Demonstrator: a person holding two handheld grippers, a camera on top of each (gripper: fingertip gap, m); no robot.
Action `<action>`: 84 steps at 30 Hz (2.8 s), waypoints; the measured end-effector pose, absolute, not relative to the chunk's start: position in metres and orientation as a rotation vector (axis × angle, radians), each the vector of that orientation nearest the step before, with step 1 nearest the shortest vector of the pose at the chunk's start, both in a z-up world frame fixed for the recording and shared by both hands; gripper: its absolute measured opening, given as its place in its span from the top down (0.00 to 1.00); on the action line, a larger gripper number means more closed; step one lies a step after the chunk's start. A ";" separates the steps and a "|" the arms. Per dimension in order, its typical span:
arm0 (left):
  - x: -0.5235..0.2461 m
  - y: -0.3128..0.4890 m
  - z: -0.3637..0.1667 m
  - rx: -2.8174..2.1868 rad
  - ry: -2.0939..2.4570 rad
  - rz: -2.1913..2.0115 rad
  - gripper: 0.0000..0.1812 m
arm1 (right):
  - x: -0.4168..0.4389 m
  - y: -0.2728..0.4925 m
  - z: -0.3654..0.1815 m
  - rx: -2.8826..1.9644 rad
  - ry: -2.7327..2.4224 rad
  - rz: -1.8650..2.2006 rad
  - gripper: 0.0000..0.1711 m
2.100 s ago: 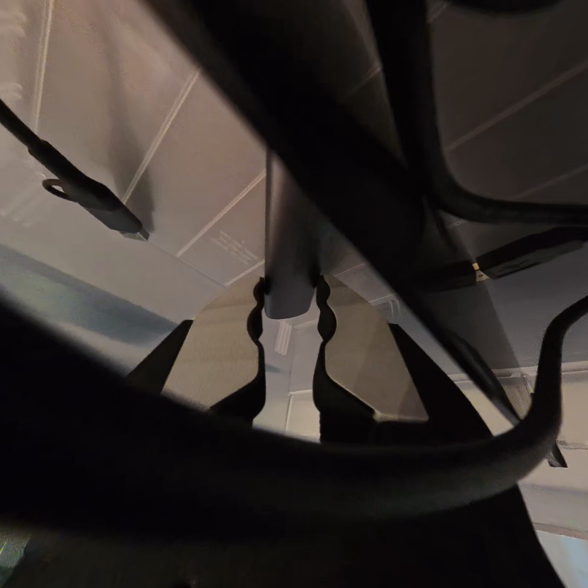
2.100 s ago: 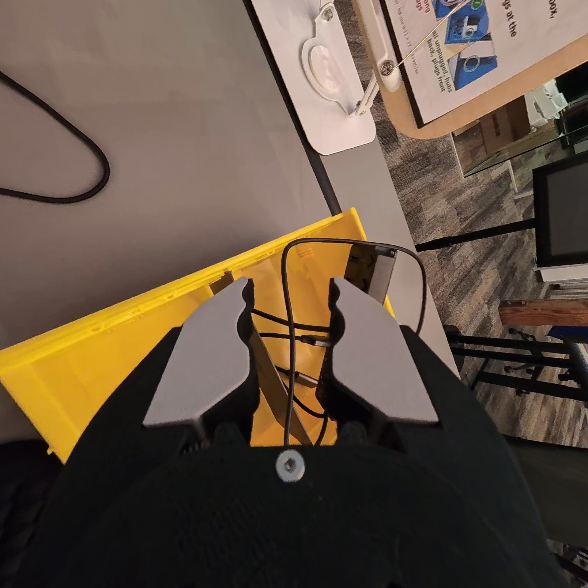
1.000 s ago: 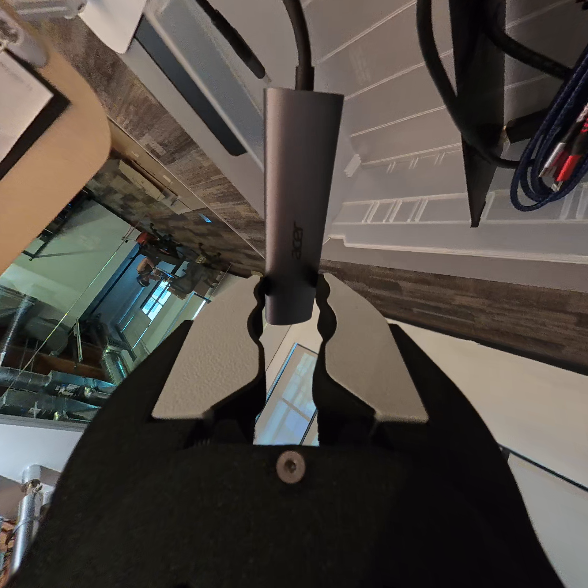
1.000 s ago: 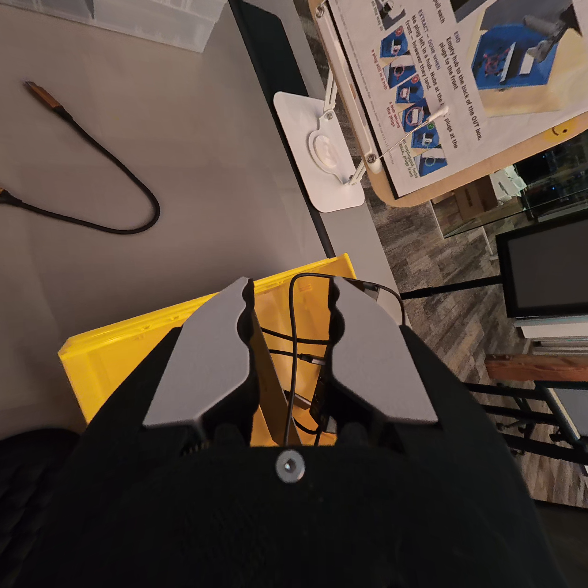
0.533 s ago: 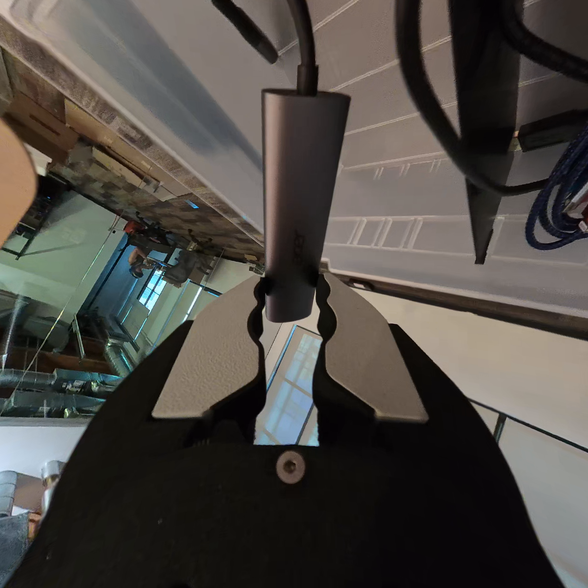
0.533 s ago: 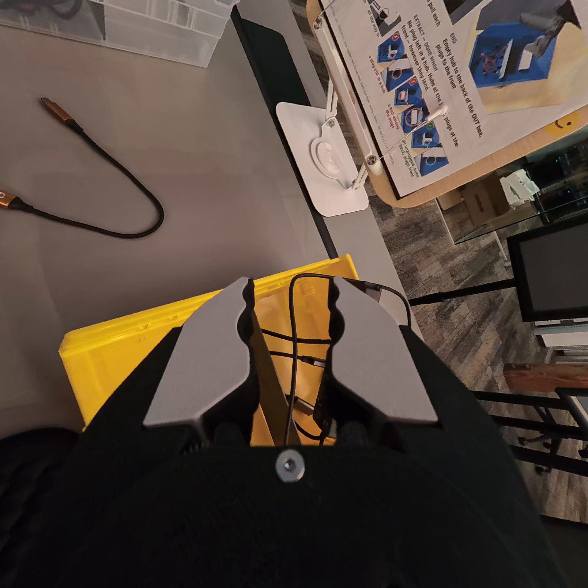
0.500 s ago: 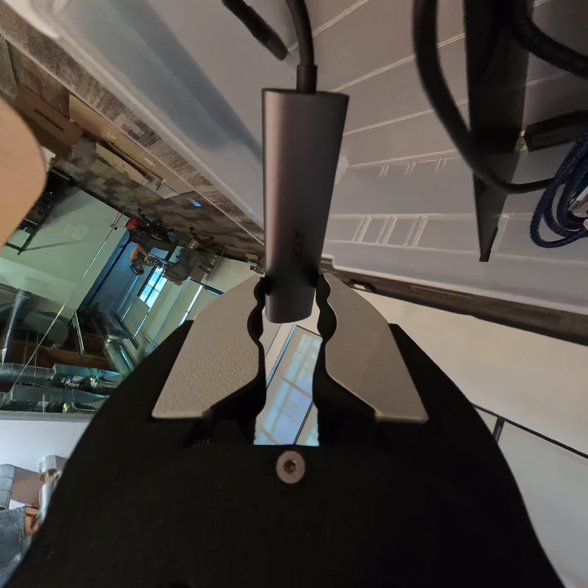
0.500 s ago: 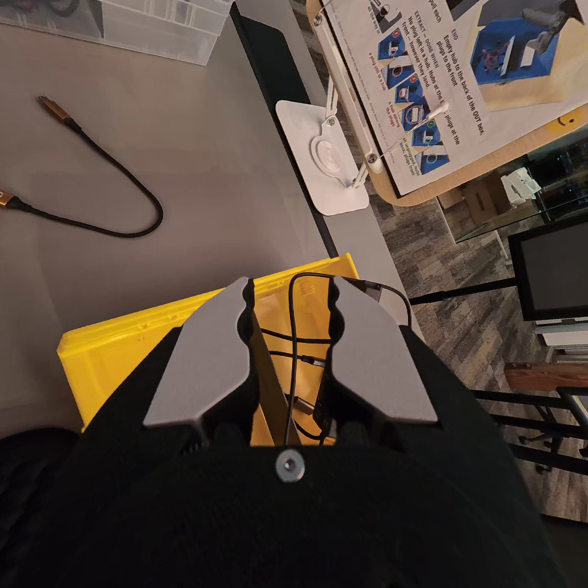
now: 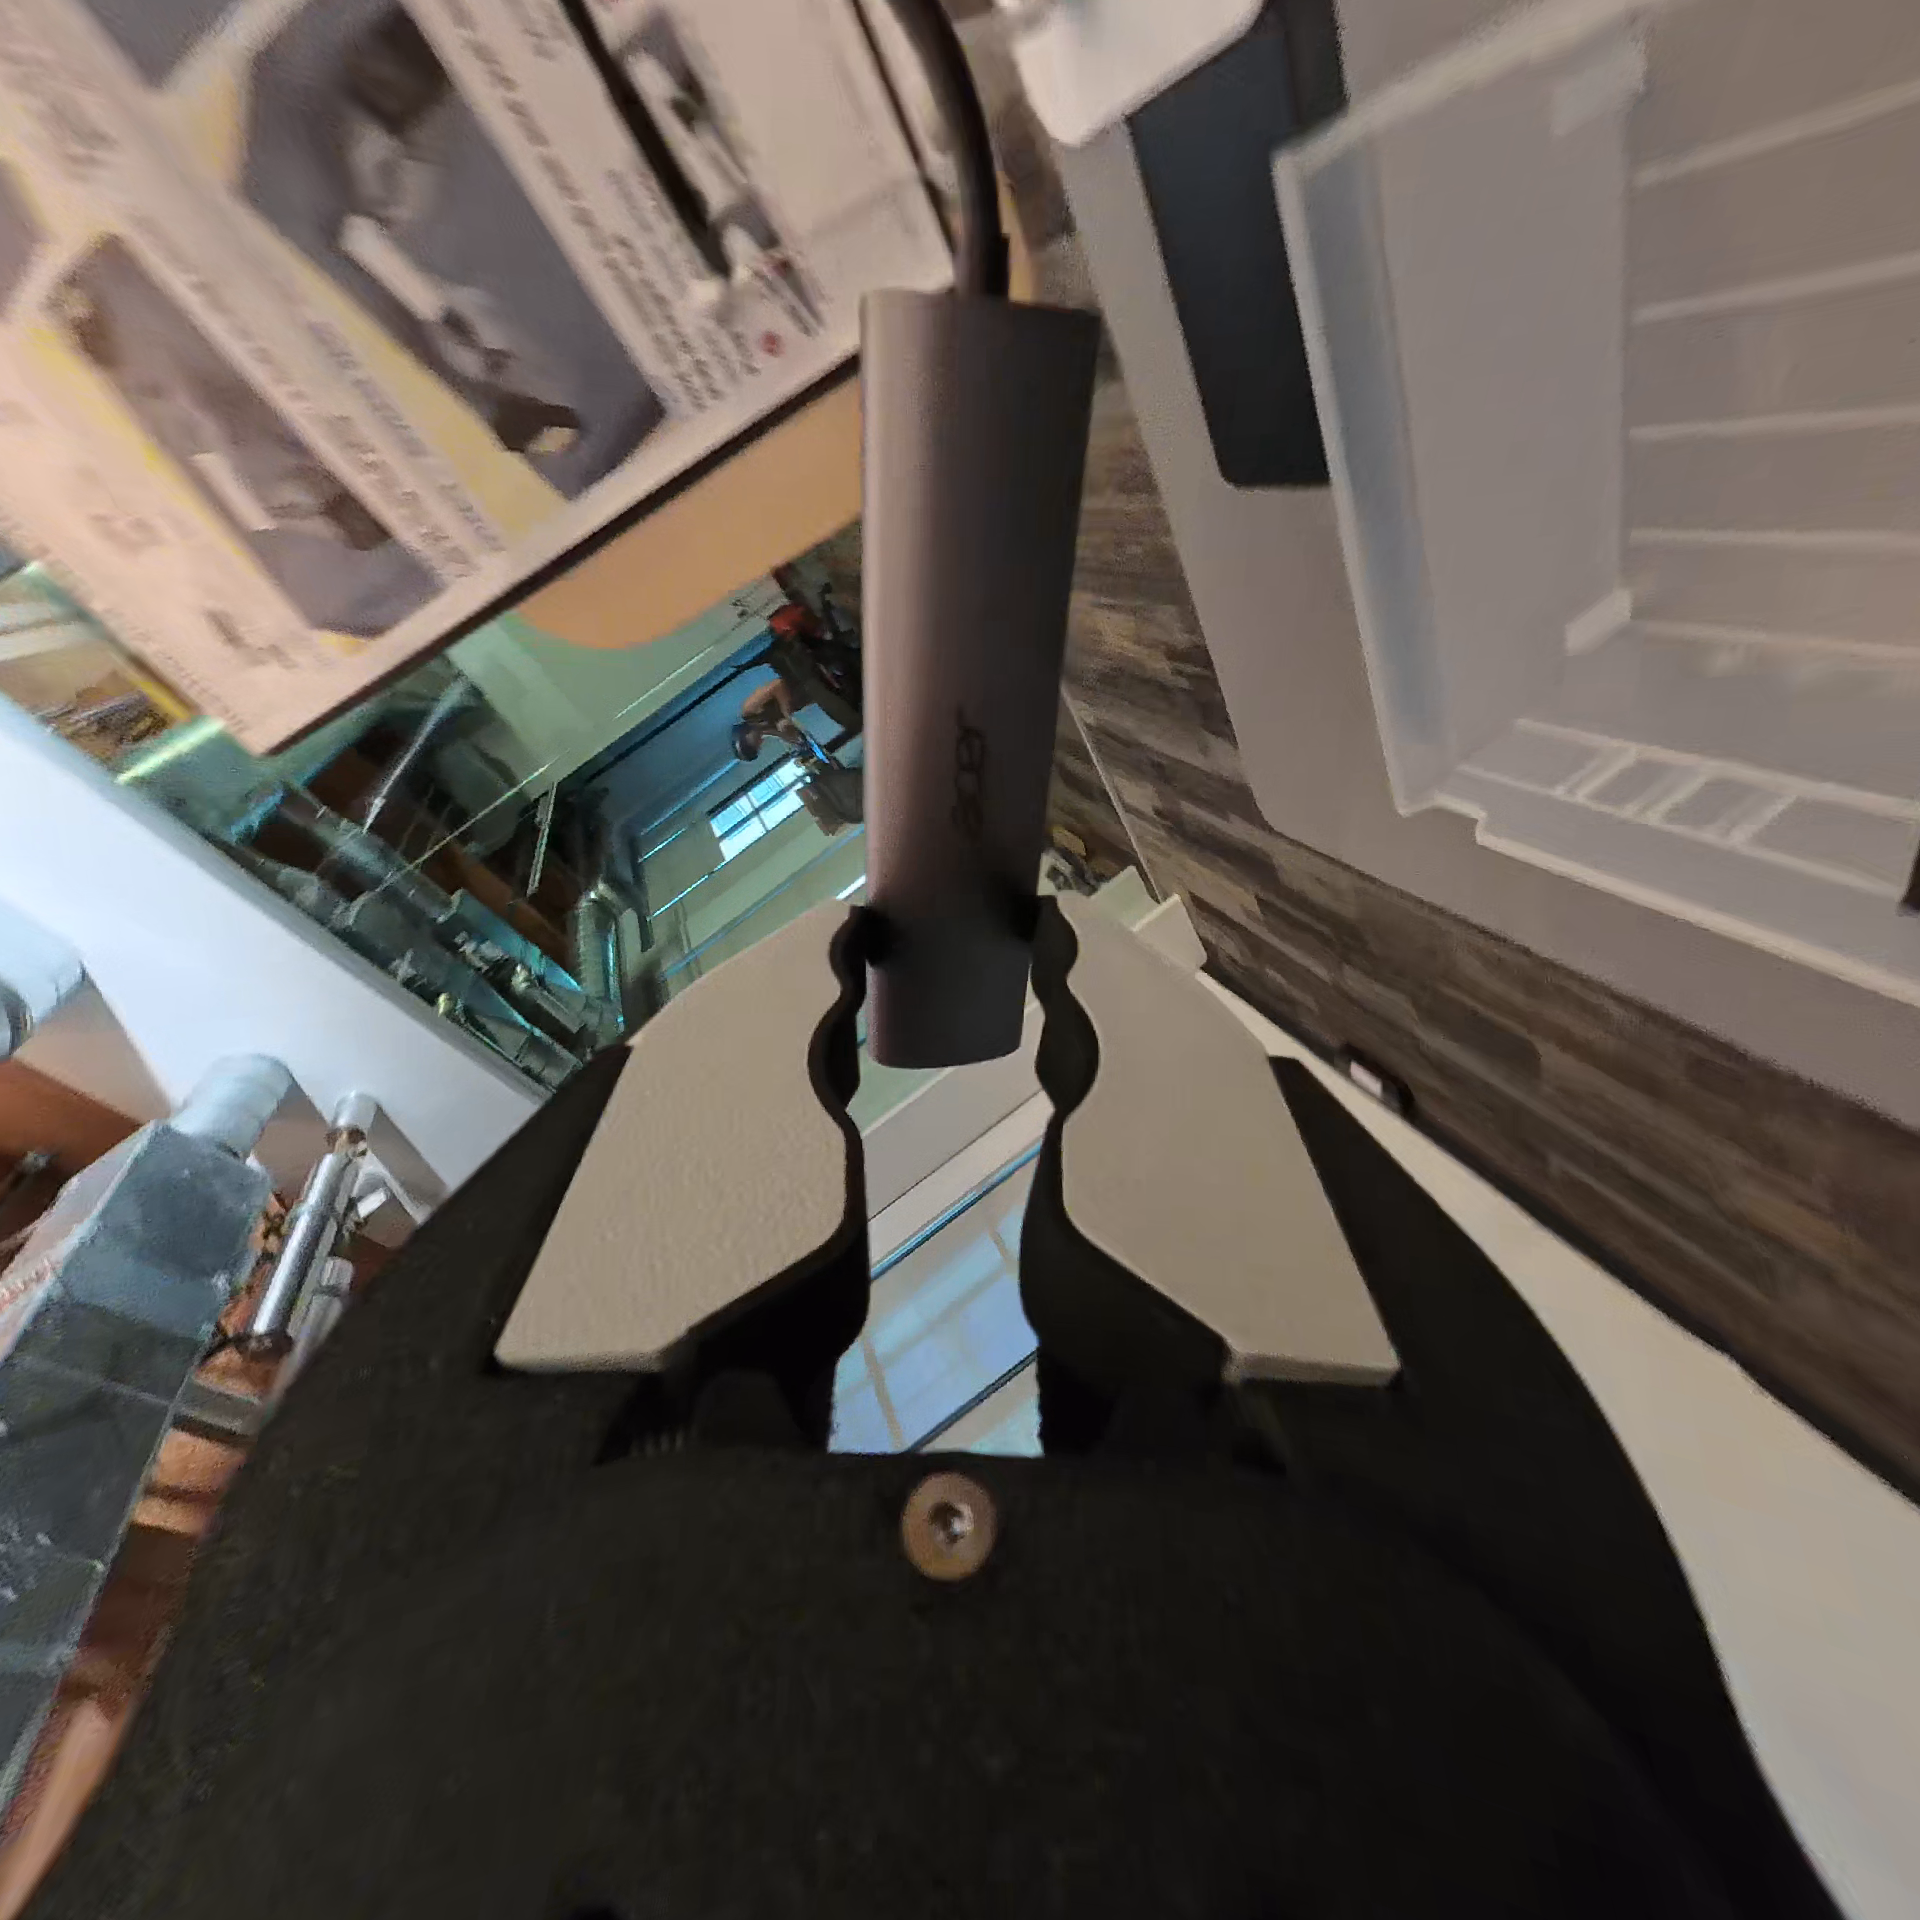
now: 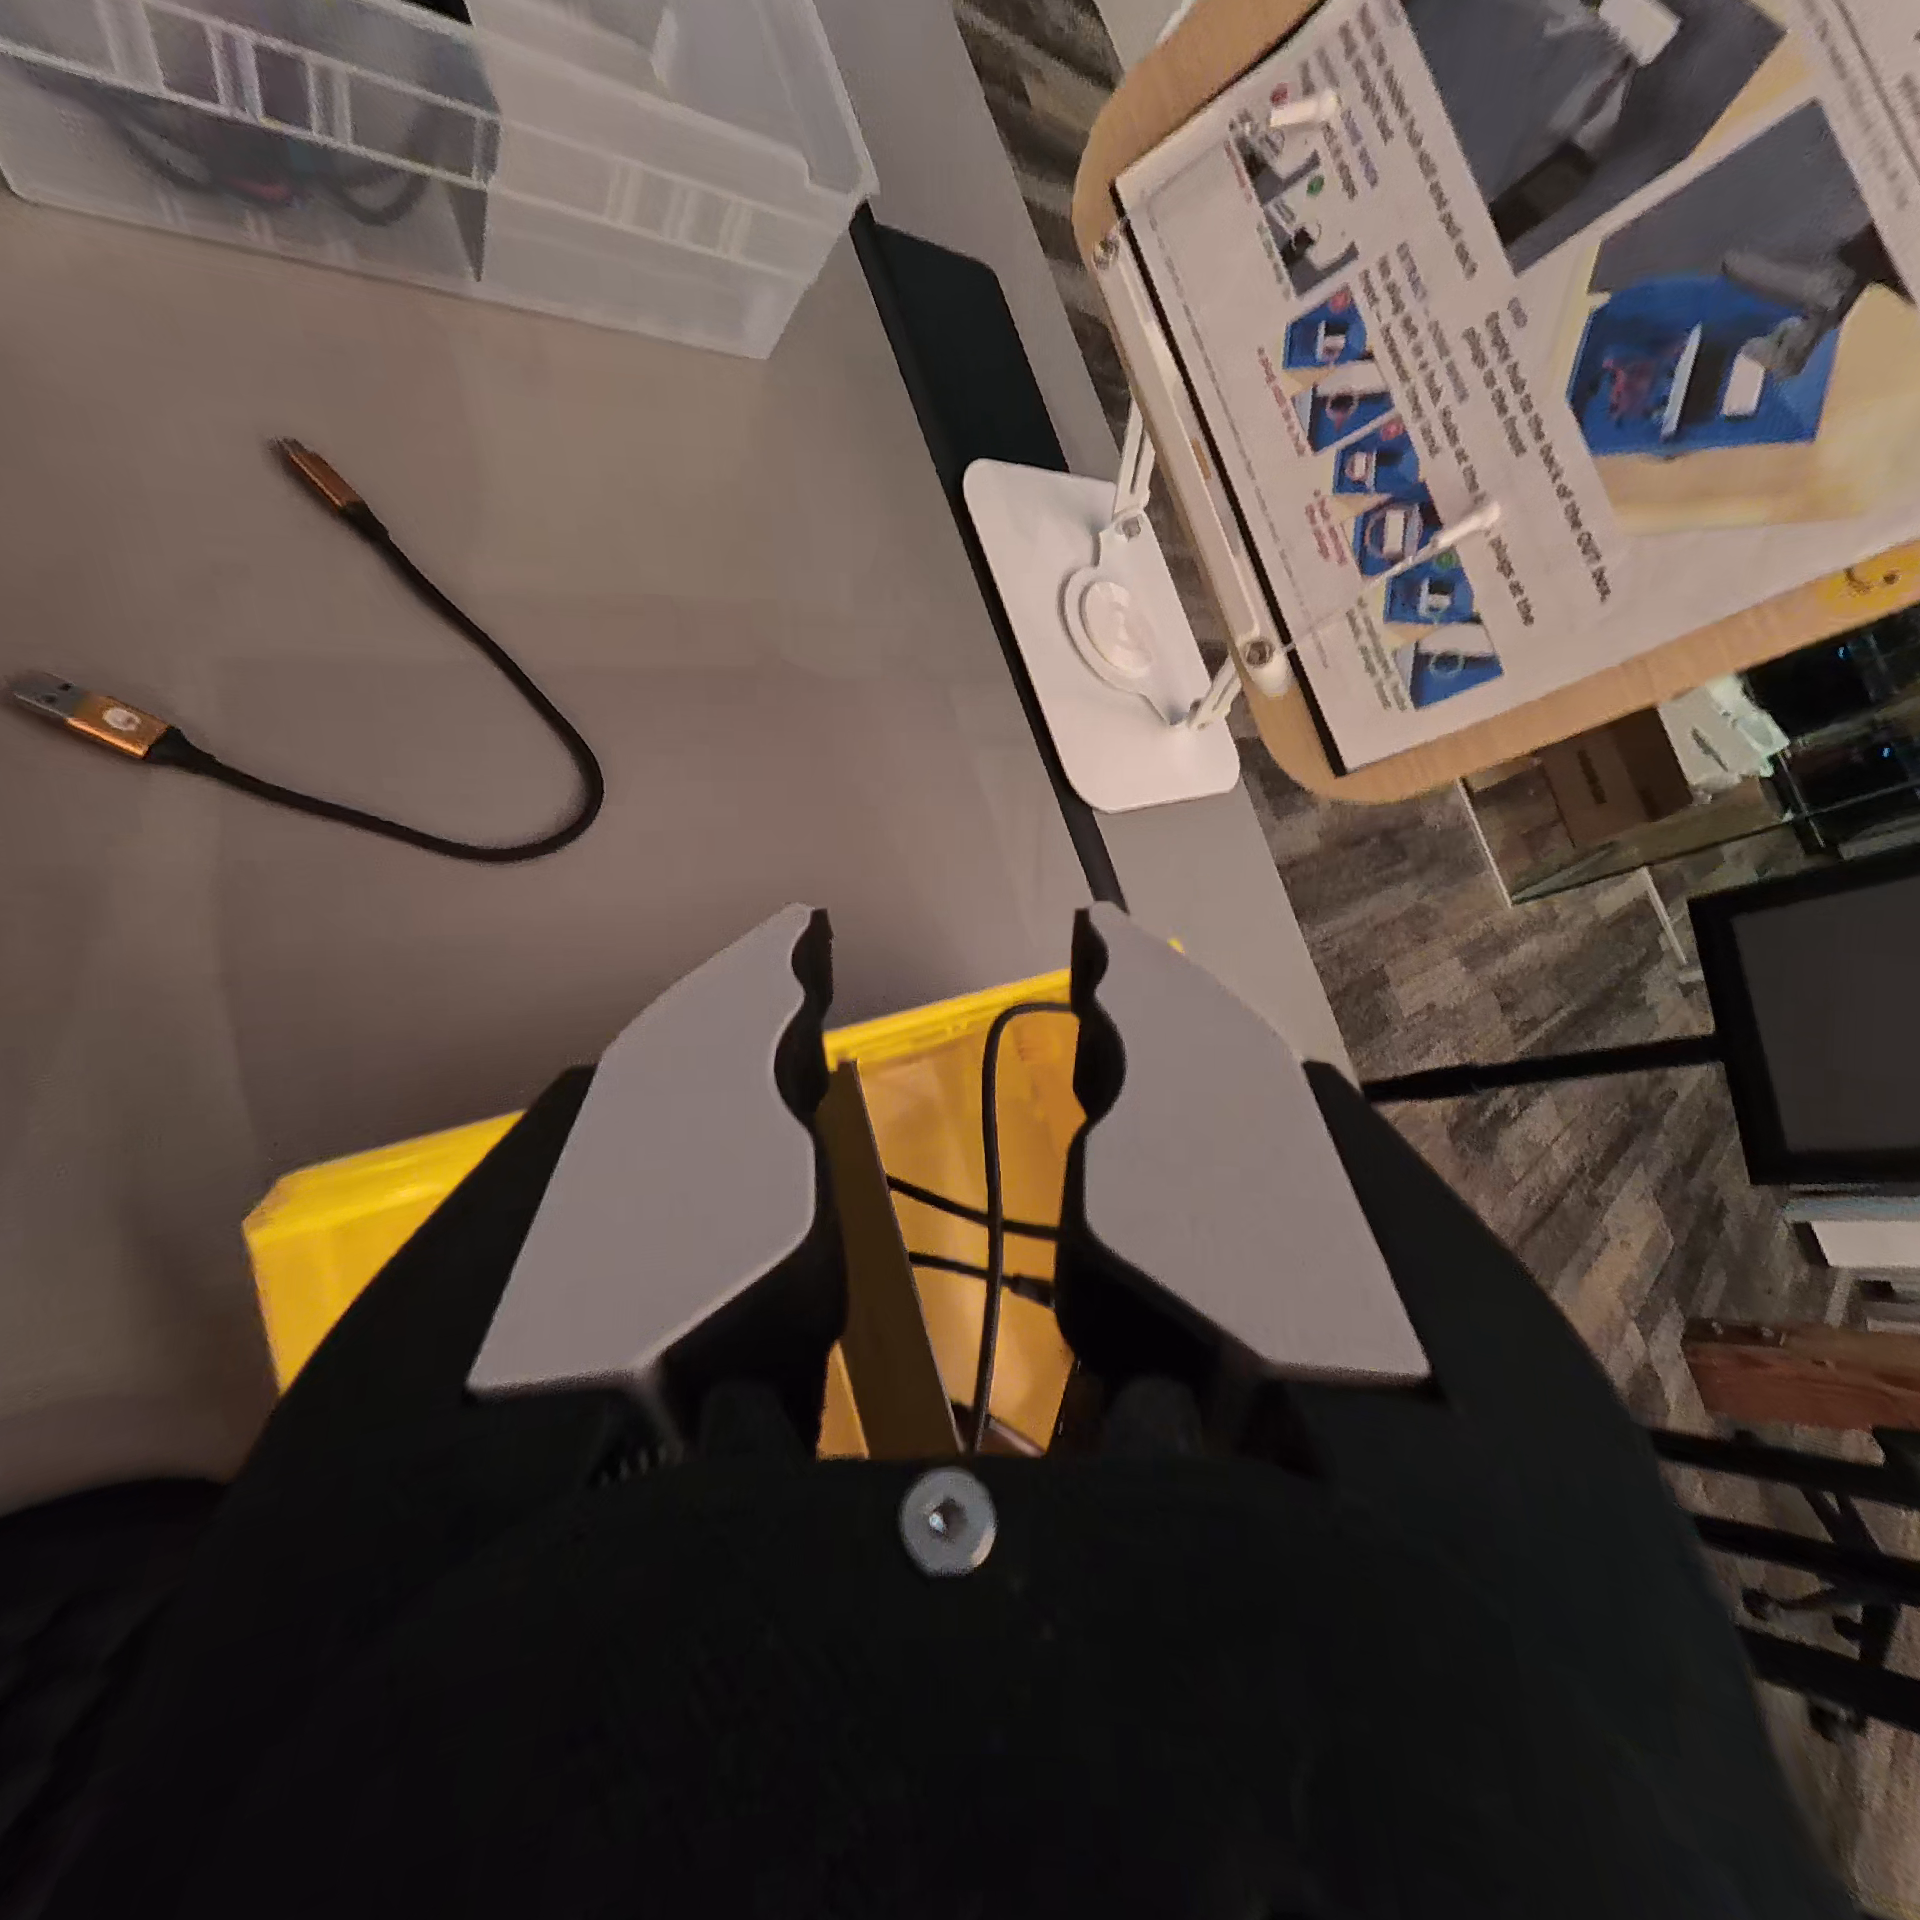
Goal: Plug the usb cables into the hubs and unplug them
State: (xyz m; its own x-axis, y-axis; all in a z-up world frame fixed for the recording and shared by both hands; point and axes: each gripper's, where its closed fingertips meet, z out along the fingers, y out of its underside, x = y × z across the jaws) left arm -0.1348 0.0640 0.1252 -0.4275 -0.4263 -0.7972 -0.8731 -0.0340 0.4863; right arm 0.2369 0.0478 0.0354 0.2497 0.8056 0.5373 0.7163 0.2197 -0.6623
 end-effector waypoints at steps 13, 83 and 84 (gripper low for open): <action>-0.006 0.015 0.128 -1.288 1.369 1.119 0.83 | 0.140 -0.027 0.118 -0.942 -1.327 0.434 0.71; 0.136 -0.087 0.070 -0.544 1.963 0.740 0.88 | 0.152 -0.142 0.038 -1.323 -2.034 2.324 0.90; 0.137 -0.090 0.069 -0.529 1.978 0.743 0.88 | 0.153 -0.145 0.036 -1.310 -2.066 2.312 0.90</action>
